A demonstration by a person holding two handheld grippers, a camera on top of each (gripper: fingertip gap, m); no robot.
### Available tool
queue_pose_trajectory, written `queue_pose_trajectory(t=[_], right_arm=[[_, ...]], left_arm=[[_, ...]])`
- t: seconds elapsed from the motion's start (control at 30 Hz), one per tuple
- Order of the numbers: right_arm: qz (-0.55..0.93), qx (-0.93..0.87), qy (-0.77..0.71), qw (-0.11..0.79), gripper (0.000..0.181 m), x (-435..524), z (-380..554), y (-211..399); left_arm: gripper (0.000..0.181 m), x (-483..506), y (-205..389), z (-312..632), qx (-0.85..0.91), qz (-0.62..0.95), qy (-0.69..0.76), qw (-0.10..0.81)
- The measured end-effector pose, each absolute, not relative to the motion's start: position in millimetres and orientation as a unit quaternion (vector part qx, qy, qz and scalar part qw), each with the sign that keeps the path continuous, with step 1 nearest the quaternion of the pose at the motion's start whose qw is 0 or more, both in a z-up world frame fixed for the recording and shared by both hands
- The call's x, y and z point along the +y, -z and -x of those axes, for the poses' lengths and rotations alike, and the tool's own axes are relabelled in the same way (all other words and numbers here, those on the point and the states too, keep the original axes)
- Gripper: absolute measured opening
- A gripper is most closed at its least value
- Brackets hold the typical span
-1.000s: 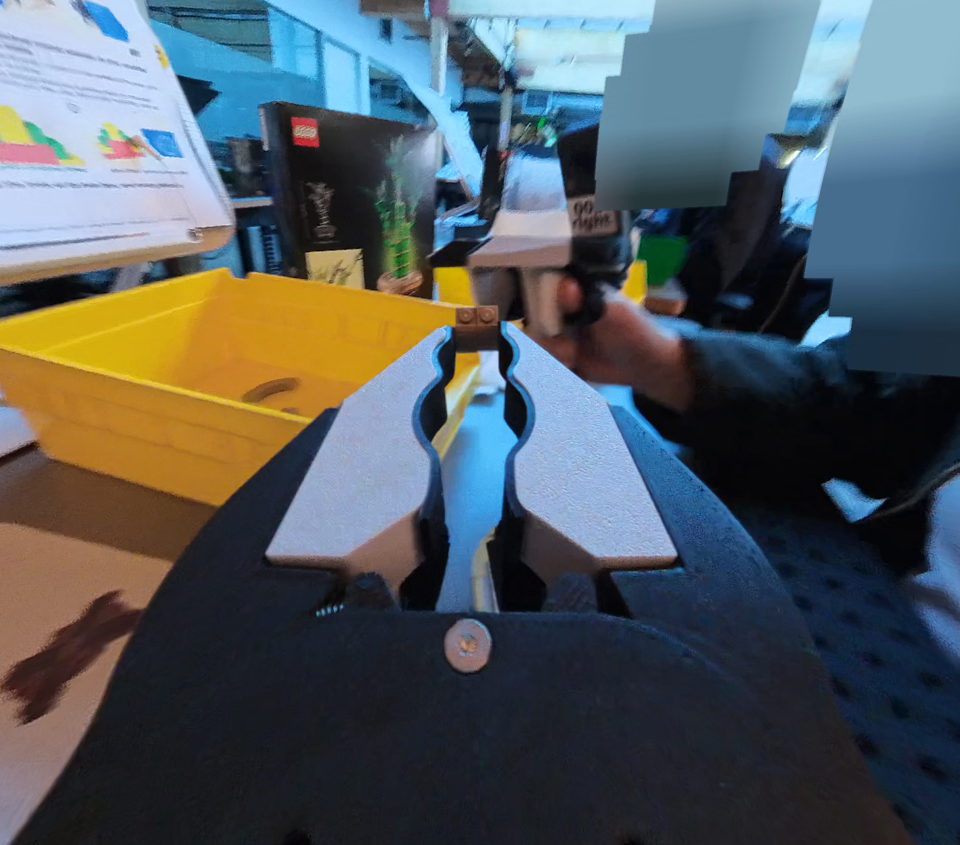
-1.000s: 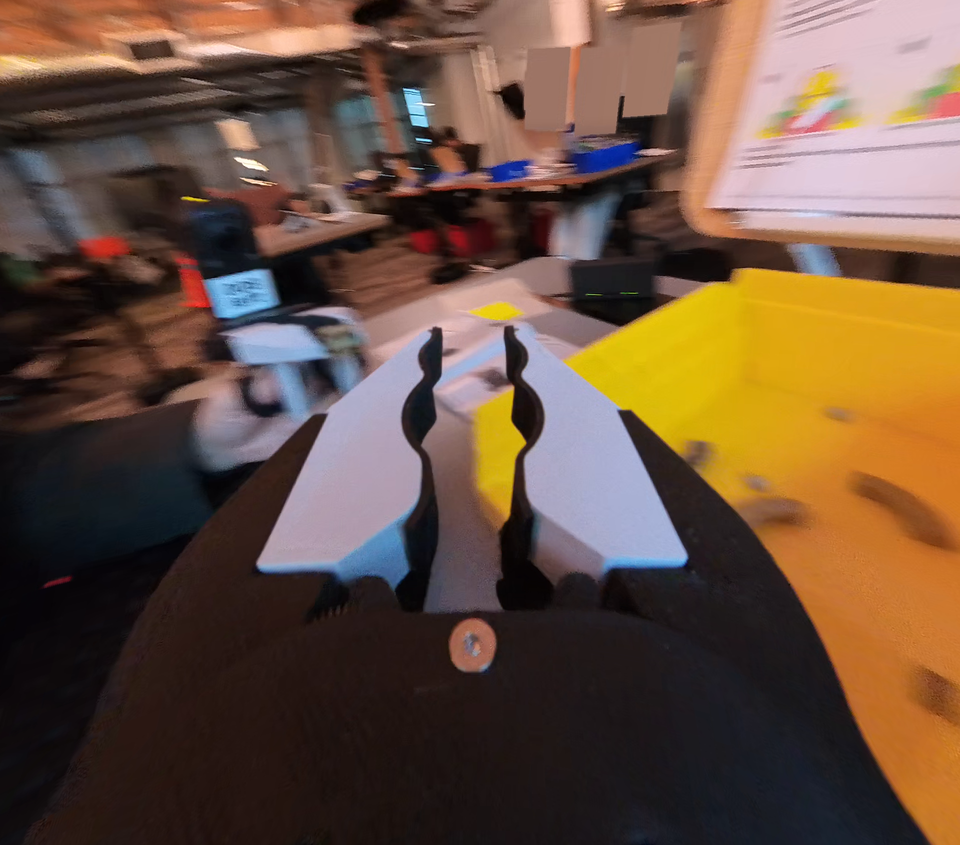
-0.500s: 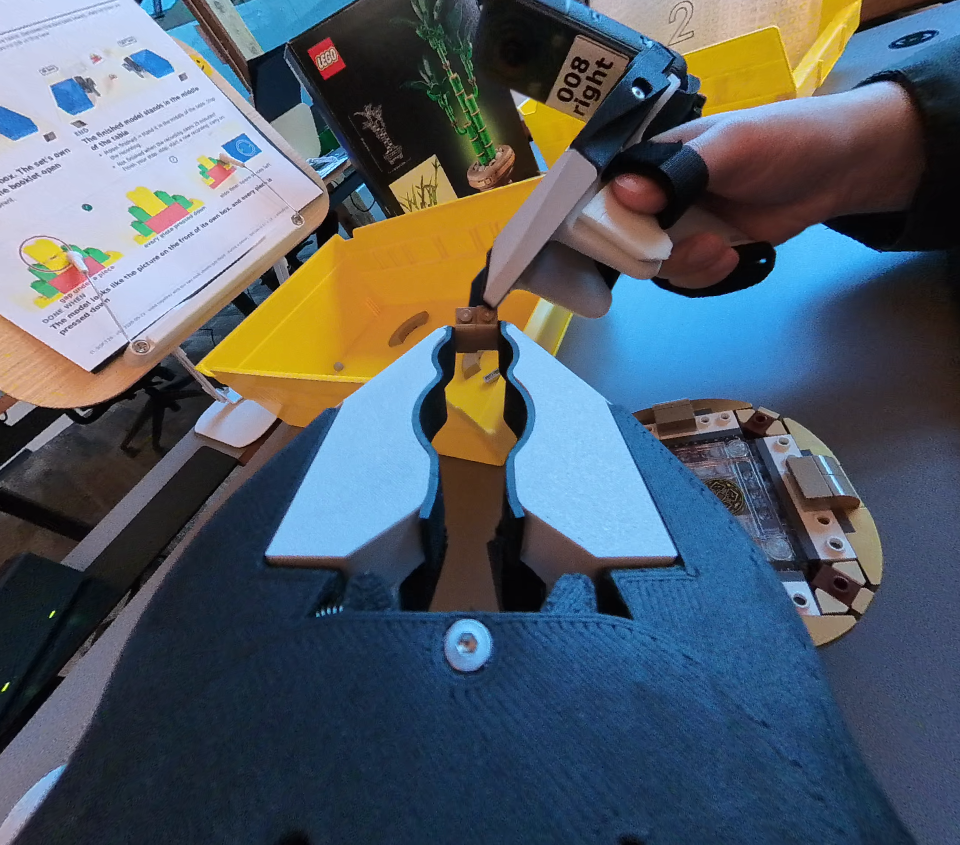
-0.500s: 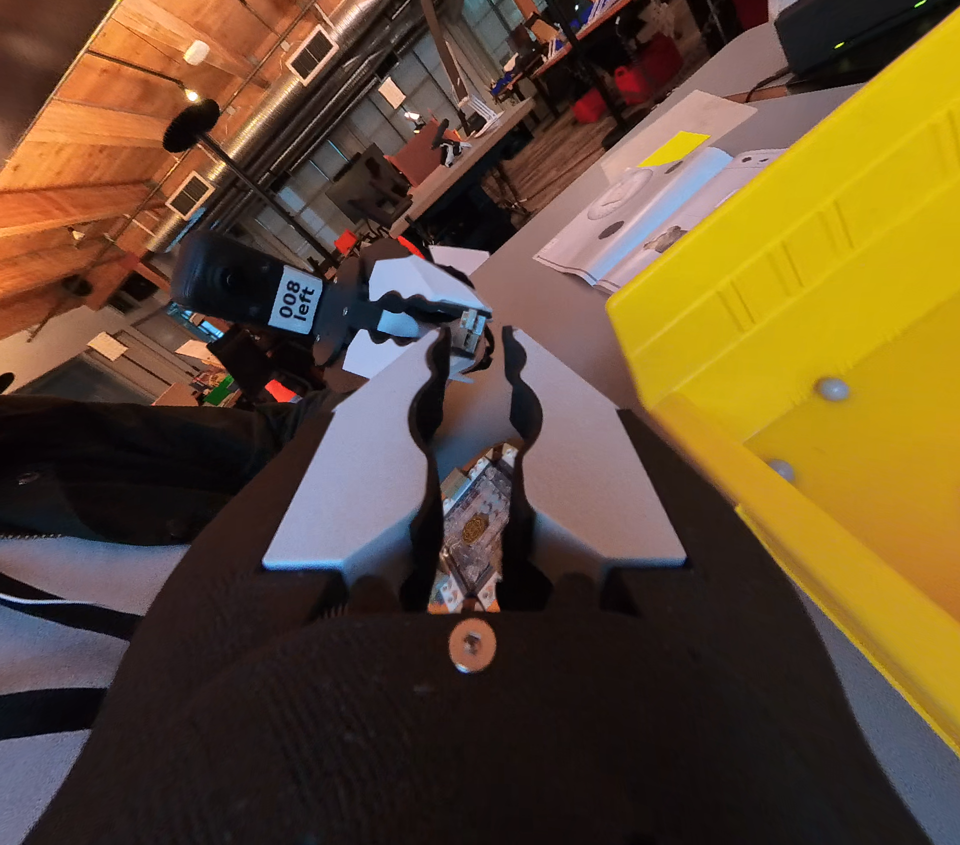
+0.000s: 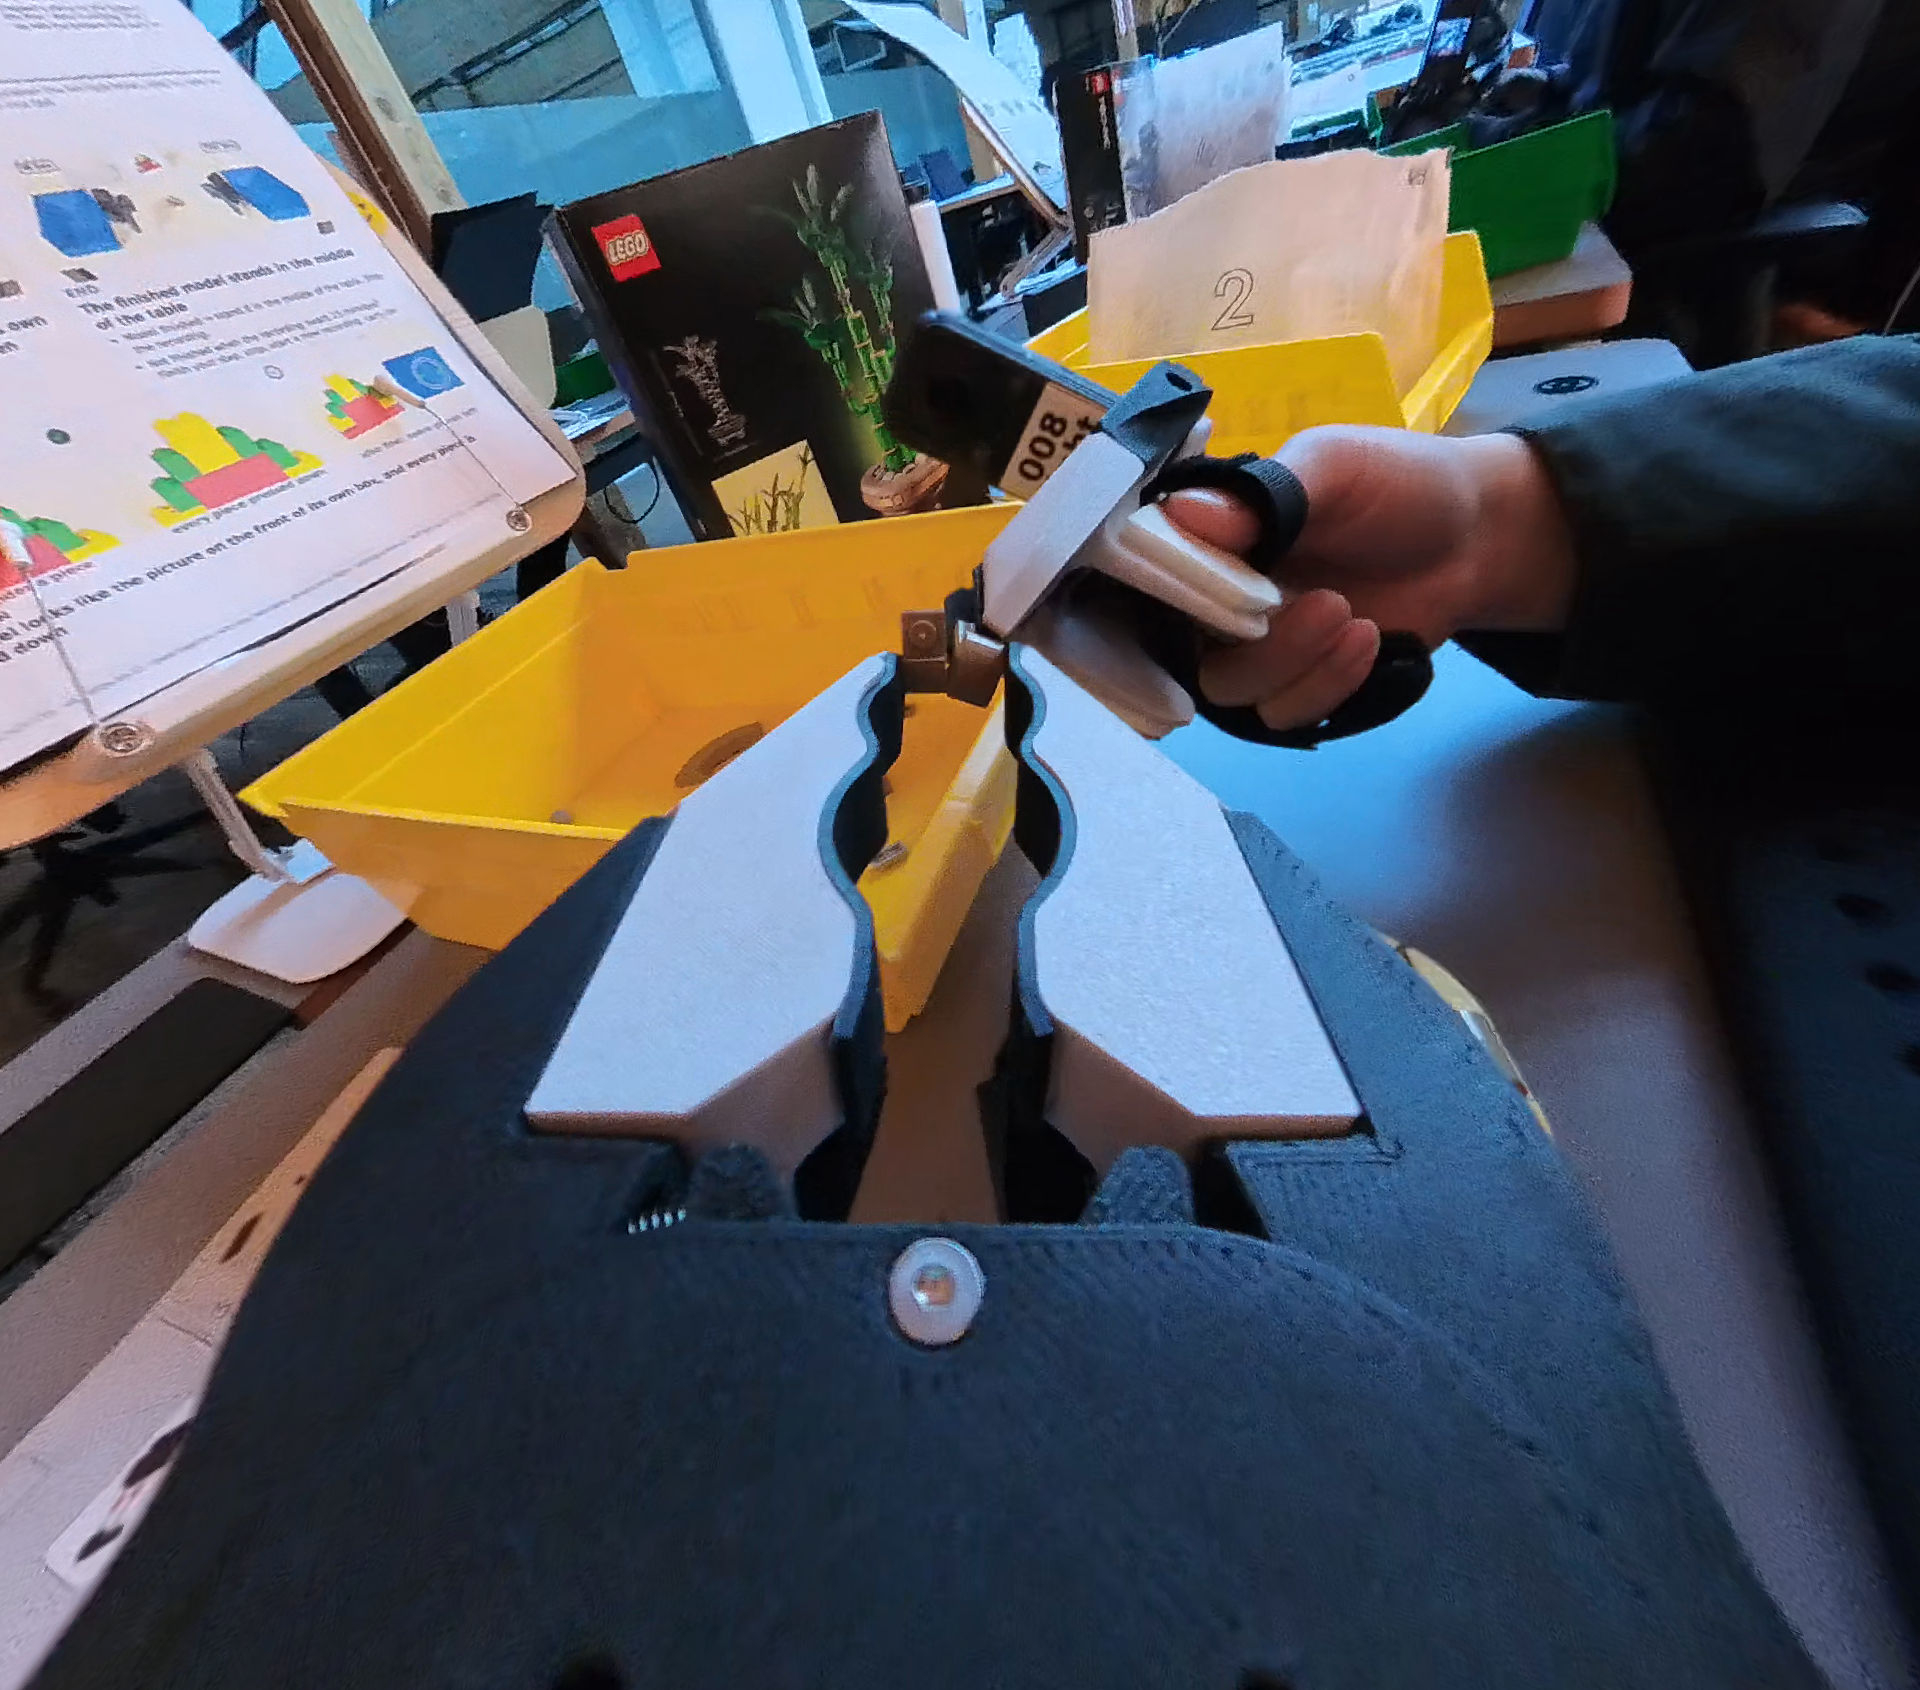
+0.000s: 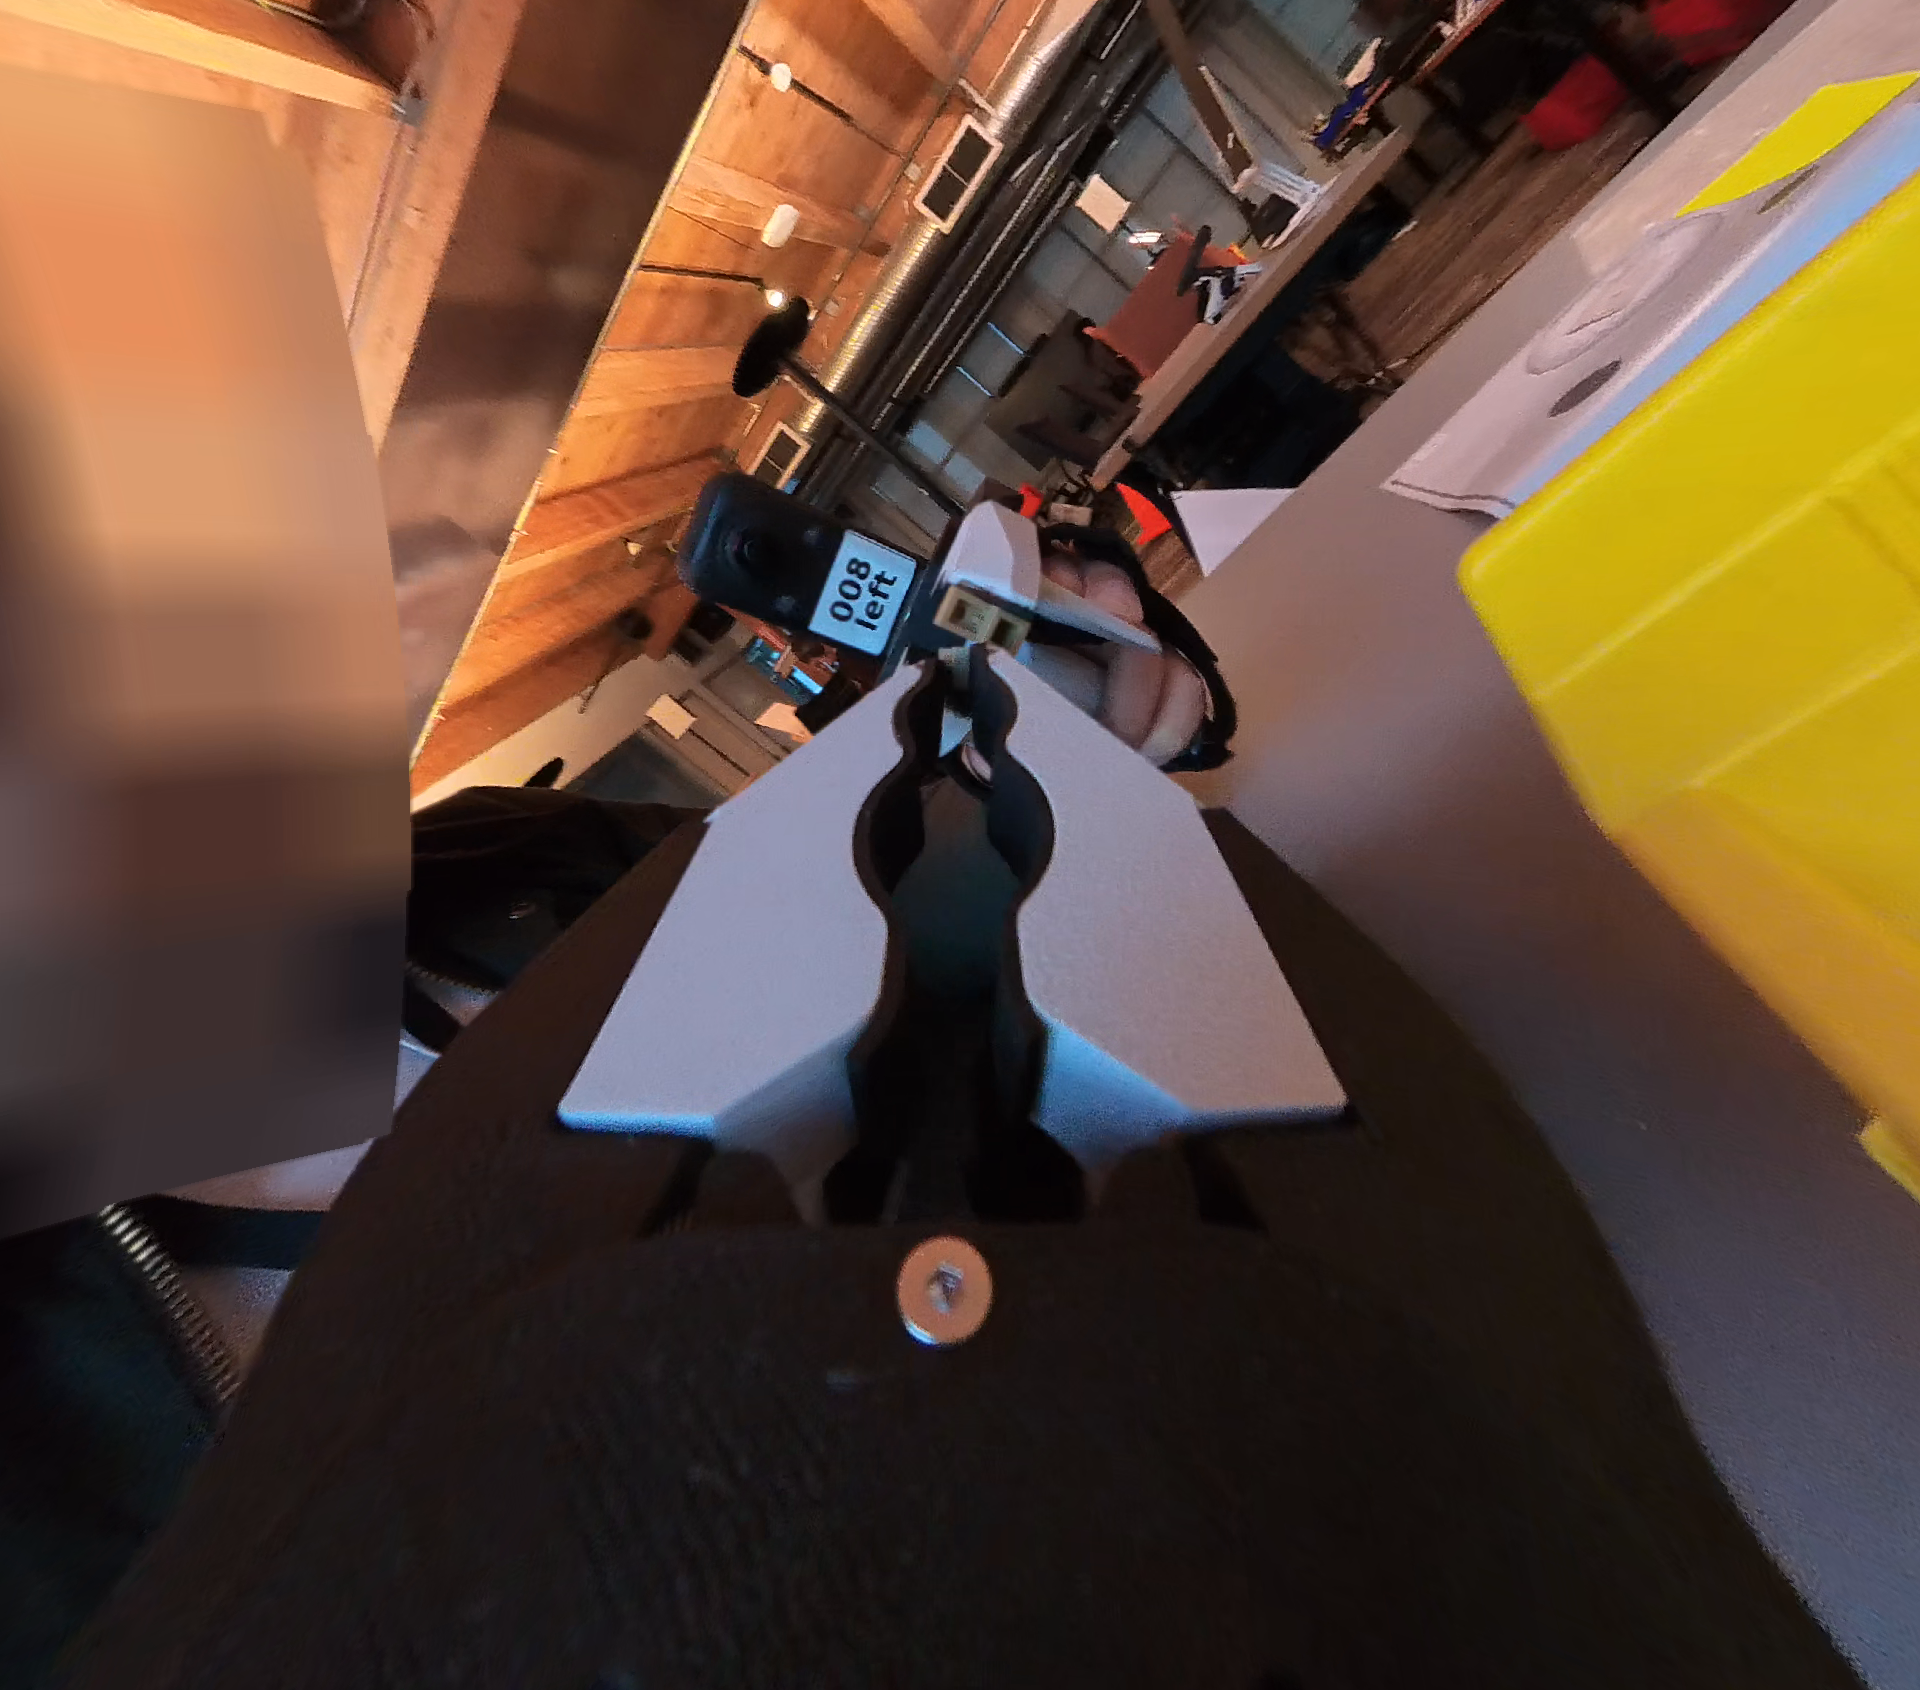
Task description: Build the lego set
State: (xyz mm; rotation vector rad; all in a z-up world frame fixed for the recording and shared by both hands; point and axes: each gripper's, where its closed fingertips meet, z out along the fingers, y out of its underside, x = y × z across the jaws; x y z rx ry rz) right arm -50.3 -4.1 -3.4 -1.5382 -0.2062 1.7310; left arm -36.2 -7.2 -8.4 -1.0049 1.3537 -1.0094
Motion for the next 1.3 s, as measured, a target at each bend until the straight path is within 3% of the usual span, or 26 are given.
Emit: queue_pose_trajectory(t=[0.27, 0.37, 0.67, 0.93, 1.3], right_arm=[[0.612, -0.103, -0.667, 0.412, 0.004, -6, 50, 1], [0.608, -0.095, -0.661, 0.430, 0.014, -3, 42, -3], [0.674, -0.137, -0.561, 0.461, 0.020, 2, 43, 14], [0.646, -0.046, -0.592, 0.479, 0.024, 16, 34, 8], [0.591, 0.018, -0.604, 0.535, 0.007, 15, 40, -13]], left_arm=[[0.015, -10, 5, 37, 0.567, 0.422, 0.445, 0.550], [0.014, -12, 5, 38, 0.570, 0.424, 0.457, 0.535], [0.014, -5, 27, 31, 0.618, 0.427, 0.345, 0.563], [0.015, 7, 15, 33, 0.576, 0.447, 0.343, 0.591], [0.015, 10, 2, 34, 0.546, 0.437, 0.280, 0.658]])
